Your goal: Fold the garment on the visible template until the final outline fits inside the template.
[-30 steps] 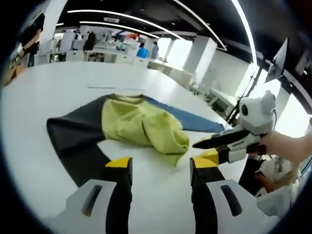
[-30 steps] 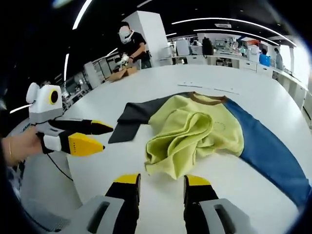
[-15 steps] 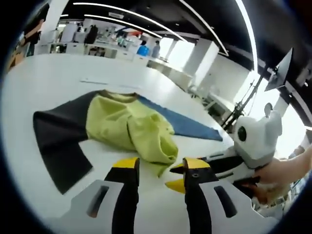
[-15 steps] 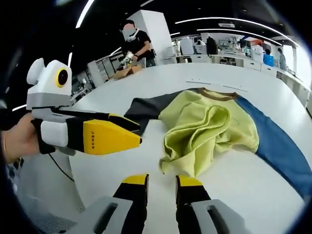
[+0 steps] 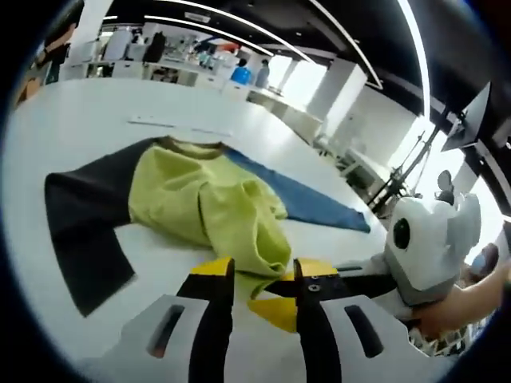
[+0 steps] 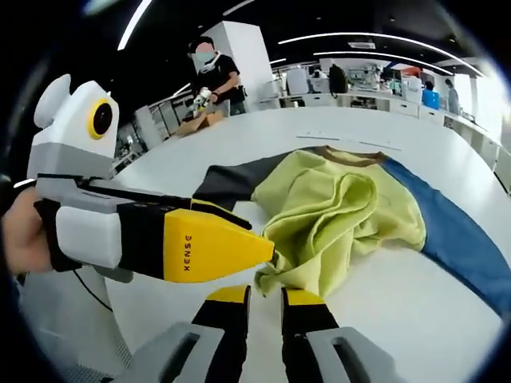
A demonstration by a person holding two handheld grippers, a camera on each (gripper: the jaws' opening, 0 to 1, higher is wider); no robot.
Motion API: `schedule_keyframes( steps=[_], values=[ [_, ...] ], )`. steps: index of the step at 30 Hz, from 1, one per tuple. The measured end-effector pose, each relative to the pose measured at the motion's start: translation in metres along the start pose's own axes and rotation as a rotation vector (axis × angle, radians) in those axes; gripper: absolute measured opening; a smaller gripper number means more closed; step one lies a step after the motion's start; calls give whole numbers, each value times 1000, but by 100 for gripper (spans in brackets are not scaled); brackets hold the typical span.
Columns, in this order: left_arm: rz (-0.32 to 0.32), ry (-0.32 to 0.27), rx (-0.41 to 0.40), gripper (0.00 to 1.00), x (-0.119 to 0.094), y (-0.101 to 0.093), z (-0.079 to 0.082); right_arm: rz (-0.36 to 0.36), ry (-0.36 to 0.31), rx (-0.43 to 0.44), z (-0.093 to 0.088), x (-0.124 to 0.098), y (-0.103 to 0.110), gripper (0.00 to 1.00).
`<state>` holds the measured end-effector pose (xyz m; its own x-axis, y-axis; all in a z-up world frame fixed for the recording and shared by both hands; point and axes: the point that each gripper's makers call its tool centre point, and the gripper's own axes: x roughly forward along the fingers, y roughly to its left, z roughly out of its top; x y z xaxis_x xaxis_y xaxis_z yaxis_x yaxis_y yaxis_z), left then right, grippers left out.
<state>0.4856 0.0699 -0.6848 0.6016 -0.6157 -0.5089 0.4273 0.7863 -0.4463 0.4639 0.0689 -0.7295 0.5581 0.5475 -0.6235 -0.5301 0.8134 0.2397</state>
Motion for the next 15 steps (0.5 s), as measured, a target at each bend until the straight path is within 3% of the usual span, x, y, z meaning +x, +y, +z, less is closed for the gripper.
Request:
schedule_keyframes(
  steps=[7,13,15],
  values=[
    [25,23,2,21,8,2,-4,-37,7,20,-2,5,-7,6],
    [27,37,-16,2,10,4,-7,-54,-7,23,-1,3,-13,0],
    [18,43,-24,0,9,5,-8,-58,-12,24,0,2,-15,0]
  ],
)
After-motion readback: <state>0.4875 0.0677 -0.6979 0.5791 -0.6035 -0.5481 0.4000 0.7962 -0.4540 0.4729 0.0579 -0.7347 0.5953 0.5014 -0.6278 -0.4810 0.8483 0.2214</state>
